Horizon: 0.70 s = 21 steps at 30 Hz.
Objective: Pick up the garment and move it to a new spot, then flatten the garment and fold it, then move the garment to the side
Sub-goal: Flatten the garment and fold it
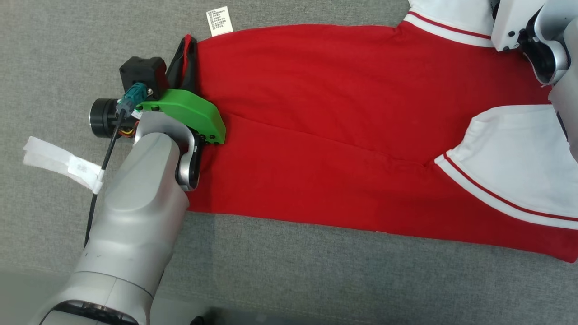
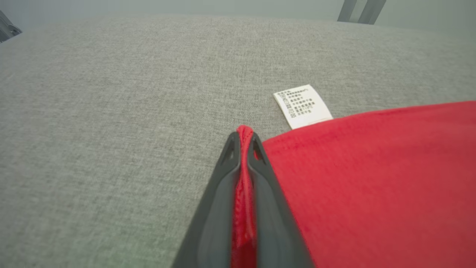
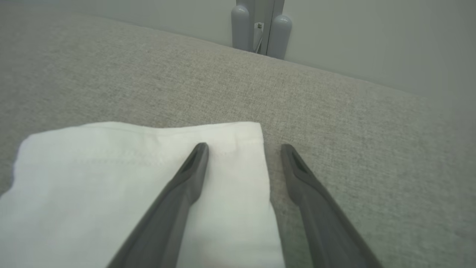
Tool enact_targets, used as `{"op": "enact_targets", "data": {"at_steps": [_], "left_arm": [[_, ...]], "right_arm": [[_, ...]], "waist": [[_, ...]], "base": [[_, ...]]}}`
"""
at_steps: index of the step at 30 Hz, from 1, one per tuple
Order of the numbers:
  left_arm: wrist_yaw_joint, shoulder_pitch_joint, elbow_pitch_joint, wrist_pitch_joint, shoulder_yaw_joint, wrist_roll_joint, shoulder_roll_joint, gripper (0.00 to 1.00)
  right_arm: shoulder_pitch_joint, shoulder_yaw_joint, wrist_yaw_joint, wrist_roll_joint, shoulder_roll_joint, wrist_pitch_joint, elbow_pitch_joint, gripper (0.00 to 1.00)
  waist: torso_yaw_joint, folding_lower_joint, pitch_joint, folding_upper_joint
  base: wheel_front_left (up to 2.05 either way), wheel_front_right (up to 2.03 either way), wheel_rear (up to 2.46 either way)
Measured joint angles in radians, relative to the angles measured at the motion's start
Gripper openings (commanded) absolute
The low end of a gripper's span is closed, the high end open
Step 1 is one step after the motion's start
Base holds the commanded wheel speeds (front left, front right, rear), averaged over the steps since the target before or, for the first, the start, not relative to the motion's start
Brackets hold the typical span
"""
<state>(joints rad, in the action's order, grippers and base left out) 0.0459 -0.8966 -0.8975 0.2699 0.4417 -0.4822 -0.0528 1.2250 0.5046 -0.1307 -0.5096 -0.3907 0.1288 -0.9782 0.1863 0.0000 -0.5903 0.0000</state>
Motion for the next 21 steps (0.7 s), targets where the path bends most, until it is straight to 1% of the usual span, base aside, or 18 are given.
{"op": "enact_targets", "data": {"at_steps": [1, 2, 4, 7, 10, 13, 16, 18, 20, 21], "left_arm": [[0.005, 0.000, 0.006, 0.000, 0.011, -0.009, 0.000, 0.00], [0.009, 0.001, 0.010, 0.000, 0.020, -0.016, 0.000, 0.00], [0.020, 0.005, 0.021, -0.001, 0.028, -0.024, 0.000, 0.00], [0.038, 0.011, 0.050, -0.002, 0.021, -0.024, 0.000, 0.00], [0.069, 0.033, 0.110, -0.005, -0.019, 0.009, -0.002, 0.00], [0.078, 0.069, 0.188, -0.006, -0.074, 0.057, -0.012, 0.00], [0.084, 0.101, 0.264, -0.006, -0.127, 0.105, -0.022, 0.00], [0.083, 0.127, 0.309, -0.006, -0.163, 0.132, -0.027, 0.00], [0.080, 0.150, 0.350, -0.006, -0.197, 0.161, -0.032, 0.00], [0.076, 0.162, 0.369, -0.006, -0.214, 0.178, -0.035, 0.00]], "right_arm": [[0.004, 0.008, 0.000, -0.002, -0.003, 0.001, -0.004, 0.22], [0.007, 0.013, 0.000, -0.016, -0.003, 0.004, -0.009, 0.00], [0.009, 0.028, 0.000, -0.023, -0.006, -0.008, -0.008, 0.00], [0.009, 0.031, -0.001, -0.026, -0.004, -0.091, -0.010, 0.00], [0.010, 0.009, -0.001, -0.015, -0.011, -0.215, -0.023, 0.00], [0.012, -0.030, -0.001, -0.013, 0.000, -0.329, -0.051, 0.00], [0.004, -0.045, -0.001, -0.016, 0.024, -0.373, -0.036, 0.00], [-0.015, -0.071, -0.001, -0.028, 0.026, -0.386, -0.004, 0.00], [-0.046, -0.118, -0.001, -0.039, 0.021, -0.387, 0.056, 0.00], [-0.070, -0.144, -0.001, -0.041, 0.020, -0.388, 0.108, 0.00]], "waist": [[0.004, 0.0000, -0.001, 0.0000], [0.008, 0.0000, 0.000, 0.0000], [0.010, 0.0000, 0.002, 0.0000], [0.005, 0.0001, 0.006, 0.0000], [-0.007, 0.0000, 0.013, 0.0000], [-0.027, 0.0001, 0.024, 0.0000], [-0.050, 0.0001, 0.038, 0.0000], [-0.068, 0.0001, 0.048, 0.0000], [-0.086, 0.0001, 0.058, 0.0000], [-0.097, 0.0001, 0.063, 0.0000]], "base": [[0.00, 0.00, 0.00], [0.00, 0.00, 0.00], [0.00, 0.00, 0.00], [0.00, 0.00, 0.00], [0.00, 0.00, 0.00], [0.00, 0.00, 0.00], [0.00, 0.00, 0.00], [0.00, 0.00, 0.00], [0.00, 0.00, 0.00], [0.00, 0.00, 0.00]]}}
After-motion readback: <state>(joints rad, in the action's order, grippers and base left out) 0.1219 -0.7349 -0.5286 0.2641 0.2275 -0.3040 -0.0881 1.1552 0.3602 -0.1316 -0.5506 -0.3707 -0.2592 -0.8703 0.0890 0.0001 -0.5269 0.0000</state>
